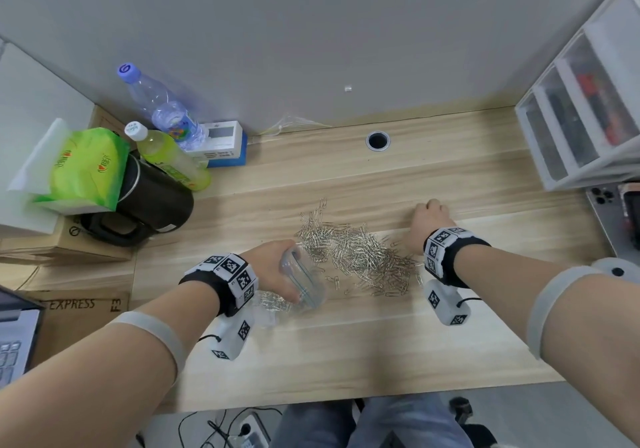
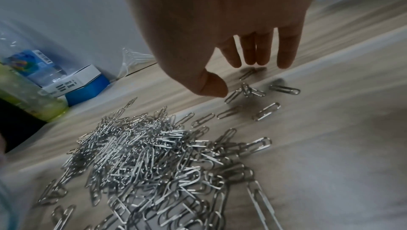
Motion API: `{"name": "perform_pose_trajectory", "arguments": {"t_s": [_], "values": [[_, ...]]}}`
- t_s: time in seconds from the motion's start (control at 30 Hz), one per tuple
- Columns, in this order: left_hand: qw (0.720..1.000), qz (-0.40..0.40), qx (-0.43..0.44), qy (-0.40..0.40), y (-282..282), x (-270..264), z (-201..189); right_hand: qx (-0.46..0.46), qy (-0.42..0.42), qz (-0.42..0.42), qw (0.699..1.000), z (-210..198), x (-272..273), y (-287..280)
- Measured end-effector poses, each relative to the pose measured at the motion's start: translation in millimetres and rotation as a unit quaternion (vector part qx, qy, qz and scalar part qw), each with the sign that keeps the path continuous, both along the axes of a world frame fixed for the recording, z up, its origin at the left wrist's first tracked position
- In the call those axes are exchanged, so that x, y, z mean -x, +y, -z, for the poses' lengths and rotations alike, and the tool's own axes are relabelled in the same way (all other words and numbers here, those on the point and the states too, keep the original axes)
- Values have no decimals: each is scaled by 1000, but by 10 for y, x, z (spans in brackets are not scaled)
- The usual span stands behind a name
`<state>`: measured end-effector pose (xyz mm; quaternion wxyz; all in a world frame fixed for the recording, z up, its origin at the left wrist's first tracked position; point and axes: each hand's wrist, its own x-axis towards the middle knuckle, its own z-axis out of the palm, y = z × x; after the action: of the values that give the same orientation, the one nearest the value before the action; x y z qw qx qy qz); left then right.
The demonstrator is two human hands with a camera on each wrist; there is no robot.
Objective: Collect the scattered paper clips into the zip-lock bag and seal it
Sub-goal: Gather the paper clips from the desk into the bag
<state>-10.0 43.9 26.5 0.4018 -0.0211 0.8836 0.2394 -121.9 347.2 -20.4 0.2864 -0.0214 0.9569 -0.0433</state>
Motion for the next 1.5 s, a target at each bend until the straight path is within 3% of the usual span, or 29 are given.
{"name": "perform_pose_trajectory", "arguments": {"t_s": [0.2, 0.33, 0.57, 0.67, 0.9, 1.1, 1.3, 1.5], "values": [[1000, 3, 4, -6, 31, 1, 27, 102, -68, -20, 992, 40, -103, -126], [1000, 11, -1, -9, 58, 42, -12, 123, -84, -4, 989, -85, -92, -162], [1000, 22, -7, -2, 114, 84, -31, -31, -78, 97, 992, -198, -37, 116], [1000, 28, -3, -2, 140, 75, -8, -17, -114, 67, 991, -176, -74, 118], [1000, 23, -9, -3, 151, 62, -18, 115, -179, 35, 977, -86, -154, -124], [1000, 9, -10, -7, 140, 25, -13, 59, -121, -4, 991, -169, -130, -38], [1000, 8, -18, -3, 149, 3, -13, -35, -154, -127, 979, -20, -270, 61], [1000, 2, -20, -2, 141, -31, 23, 7, -136, -129, 982, -79, -458, -68]]}}
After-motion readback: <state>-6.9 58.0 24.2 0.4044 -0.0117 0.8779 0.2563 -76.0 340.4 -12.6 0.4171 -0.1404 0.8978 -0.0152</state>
